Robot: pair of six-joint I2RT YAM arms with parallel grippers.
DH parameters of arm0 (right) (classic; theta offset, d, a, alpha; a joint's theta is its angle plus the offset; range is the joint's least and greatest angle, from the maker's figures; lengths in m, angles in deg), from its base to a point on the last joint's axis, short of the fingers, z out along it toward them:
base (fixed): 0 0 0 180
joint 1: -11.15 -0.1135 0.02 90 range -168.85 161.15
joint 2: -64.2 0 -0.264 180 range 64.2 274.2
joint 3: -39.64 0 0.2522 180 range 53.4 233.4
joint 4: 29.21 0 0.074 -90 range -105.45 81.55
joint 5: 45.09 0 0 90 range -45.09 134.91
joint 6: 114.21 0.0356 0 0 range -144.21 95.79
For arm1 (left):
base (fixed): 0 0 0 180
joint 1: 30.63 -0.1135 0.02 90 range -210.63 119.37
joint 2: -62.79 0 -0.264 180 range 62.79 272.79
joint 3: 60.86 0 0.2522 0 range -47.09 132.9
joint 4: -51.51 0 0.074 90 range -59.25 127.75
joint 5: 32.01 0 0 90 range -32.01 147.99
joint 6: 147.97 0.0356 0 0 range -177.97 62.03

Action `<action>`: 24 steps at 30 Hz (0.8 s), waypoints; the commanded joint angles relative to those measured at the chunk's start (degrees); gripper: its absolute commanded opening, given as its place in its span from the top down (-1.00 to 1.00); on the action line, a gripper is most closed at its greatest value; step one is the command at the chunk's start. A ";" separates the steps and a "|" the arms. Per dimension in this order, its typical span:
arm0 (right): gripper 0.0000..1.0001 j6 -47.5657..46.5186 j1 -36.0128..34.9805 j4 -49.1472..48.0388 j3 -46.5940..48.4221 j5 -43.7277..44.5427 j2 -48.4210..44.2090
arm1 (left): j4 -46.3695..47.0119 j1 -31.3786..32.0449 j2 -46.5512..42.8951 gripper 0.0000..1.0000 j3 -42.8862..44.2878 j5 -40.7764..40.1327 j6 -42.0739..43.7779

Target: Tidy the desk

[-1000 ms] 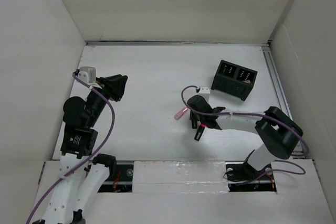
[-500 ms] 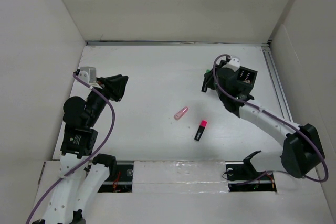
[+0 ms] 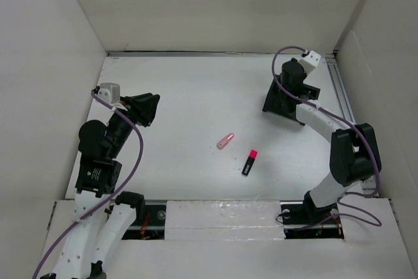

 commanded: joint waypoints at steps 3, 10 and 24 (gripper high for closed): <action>0.79 -3.83 1.00 -7.71 -0.20 6.03 1.22 | 3.27 0.07 -0.19 0.44 -0.66 1.48 -0.04; 0.75 -6.21 0.22 -8.34 1.82 7.44 4.30 | 2.83 0.07 -0.01 0.43 -0.66 0.51 0.22; -0.30 -2.44 -6.02 -3.16 -4.69 3.94 -10.44 | 2.92 0.07 -0.19 0.42 -0.57 1.04 0.13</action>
